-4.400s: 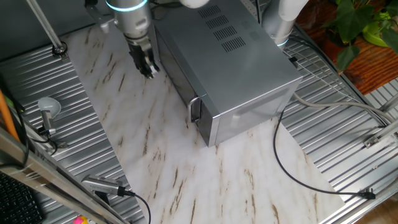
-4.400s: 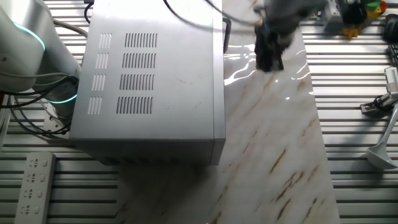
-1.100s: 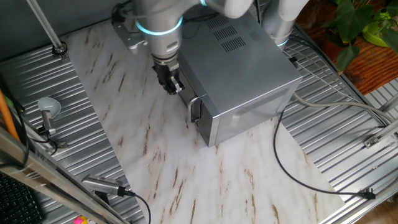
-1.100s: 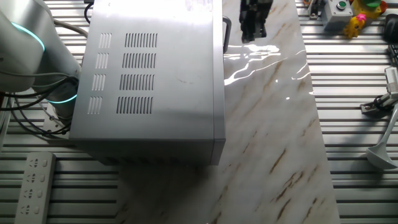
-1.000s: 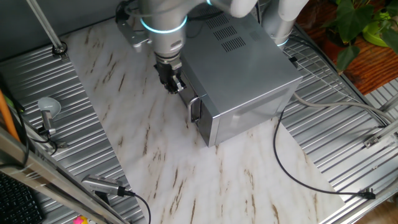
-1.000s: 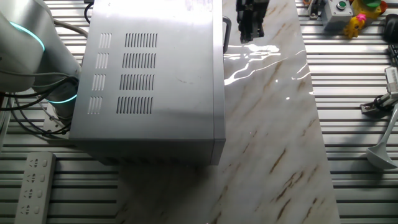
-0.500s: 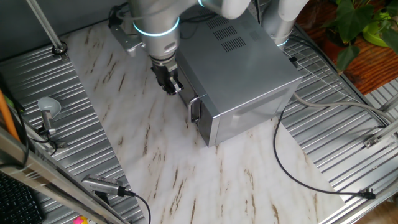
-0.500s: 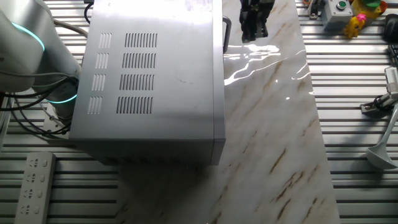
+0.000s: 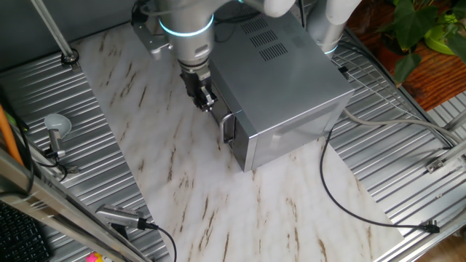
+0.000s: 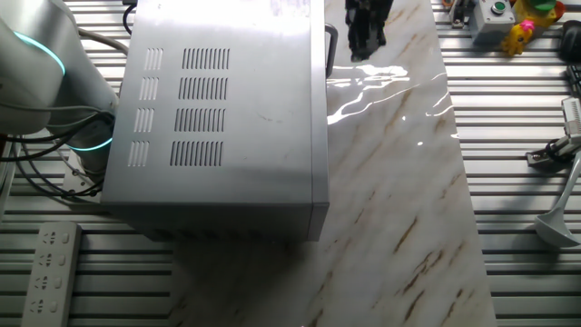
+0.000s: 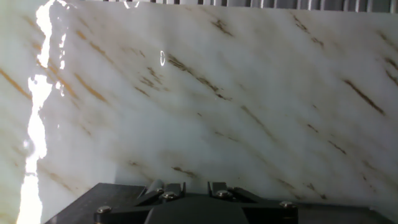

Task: Open the microwave door

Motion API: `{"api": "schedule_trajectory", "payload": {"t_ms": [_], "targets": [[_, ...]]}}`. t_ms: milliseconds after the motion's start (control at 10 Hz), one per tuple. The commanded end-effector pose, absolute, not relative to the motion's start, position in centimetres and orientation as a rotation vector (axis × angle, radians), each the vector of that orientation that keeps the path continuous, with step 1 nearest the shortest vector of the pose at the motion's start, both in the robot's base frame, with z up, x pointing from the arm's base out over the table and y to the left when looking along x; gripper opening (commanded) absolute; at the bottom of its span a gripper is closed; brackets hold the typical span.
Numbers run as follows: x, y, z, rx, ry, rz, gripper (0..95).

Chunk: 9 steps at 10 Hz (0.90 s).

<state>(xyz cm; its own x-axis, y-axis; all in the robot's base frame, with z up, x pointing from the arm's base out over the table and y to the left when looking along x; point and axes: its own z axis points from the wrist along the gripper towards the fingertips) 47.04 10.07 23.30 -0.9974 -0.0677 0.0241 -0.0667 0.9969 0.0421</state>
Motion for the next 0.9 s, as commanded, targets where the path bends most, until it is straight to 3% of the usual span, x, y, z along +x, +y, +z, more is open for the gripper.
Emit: {"api": "schedule_trajectory", "payload": {"t_ms": [100,900], "targets": [[47.1,10.5,23.3,0.069,-3.116,-0.098,19.0],[47.3,13.9,23.7,-0.059,-3.11,-0.103,19.0]]}}
